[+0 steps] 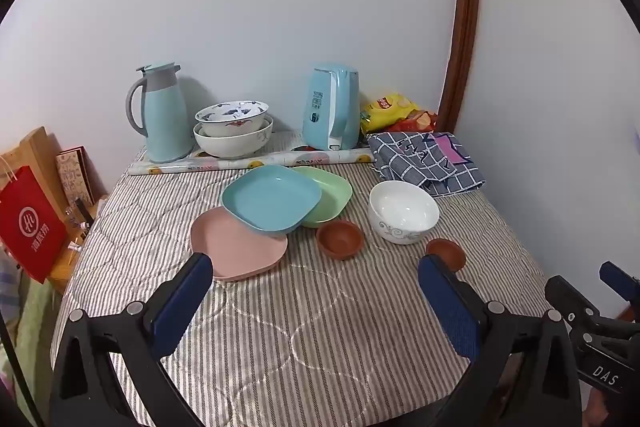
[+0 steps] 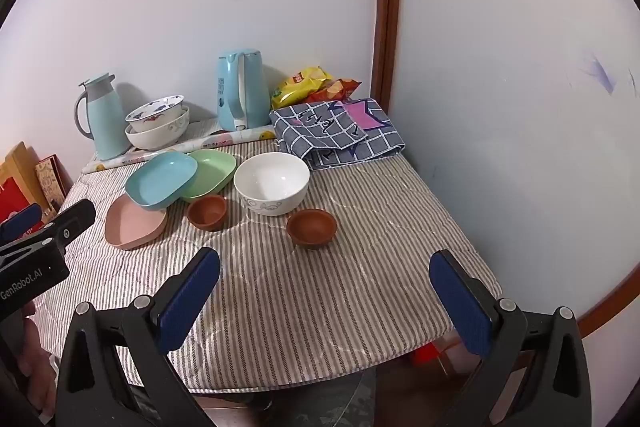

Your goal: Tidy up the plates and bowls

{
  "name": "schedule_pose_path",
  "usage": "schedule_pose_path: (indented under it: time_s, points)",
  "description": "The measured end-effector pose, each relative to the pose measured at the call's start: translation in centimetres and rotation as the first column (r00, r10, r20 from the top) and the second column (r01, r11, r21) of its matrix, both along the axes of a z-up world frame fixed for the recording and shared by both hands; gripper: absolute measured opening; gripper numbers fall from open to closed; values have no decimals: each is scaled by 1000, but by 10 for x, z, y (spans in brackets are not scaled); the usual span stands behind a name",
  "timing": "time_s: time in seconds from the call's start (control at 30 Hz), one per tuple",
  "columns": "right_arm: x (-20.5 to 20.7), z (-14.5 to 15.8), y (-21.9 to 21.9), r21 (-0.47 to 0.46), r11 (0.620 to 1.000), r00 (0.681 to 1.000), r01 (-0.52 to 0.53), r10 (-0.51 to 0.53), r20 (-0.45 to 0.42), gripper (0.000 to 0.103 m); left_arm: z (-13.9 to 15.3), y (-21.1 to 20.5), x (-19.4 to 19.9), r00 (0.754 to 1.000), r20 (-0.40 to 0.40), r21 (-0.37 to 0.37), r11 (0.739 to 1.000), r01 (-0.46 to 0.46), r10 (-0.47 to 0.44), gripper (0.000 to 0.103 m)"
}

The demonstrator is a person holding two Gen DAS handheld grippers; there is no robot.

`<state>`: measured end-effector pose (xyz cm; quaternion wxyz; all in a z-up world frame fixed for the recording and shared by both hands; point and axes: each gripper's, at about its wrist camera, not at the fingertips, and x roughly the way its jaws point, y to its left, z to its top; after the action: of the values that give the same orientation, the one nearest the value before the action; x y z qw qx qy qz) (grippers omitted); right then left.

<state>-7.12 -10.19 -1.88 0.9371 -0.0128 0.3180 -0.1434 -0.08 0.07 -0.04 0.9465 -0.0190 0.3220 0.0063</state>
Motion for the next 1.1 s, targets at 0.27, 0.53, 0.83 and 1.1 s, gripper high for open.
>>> schedule_pose_path:
  time_s: [0.27,0.53,0.83,1.1]
  points:
    - [-3,6,4,13,1000,1000,2,-2,17,103,4,6,-5,1000,18,-15,1000,-5,5,103]
    - [-4,6,3,17,1000,1000,-13,13,19,103,5,7,-6,1000,21,-17,1000,-14,14,103]
    - [-6,6,7,15,1000,999,-19,19,25,103,4,9,-8,1000,22,-19,1000,-16,16,103]
    - [-5,7,9,13,1000,999,-23,22,28,103,4,9,-10,1000,24,-19,1000,-20,20,103]
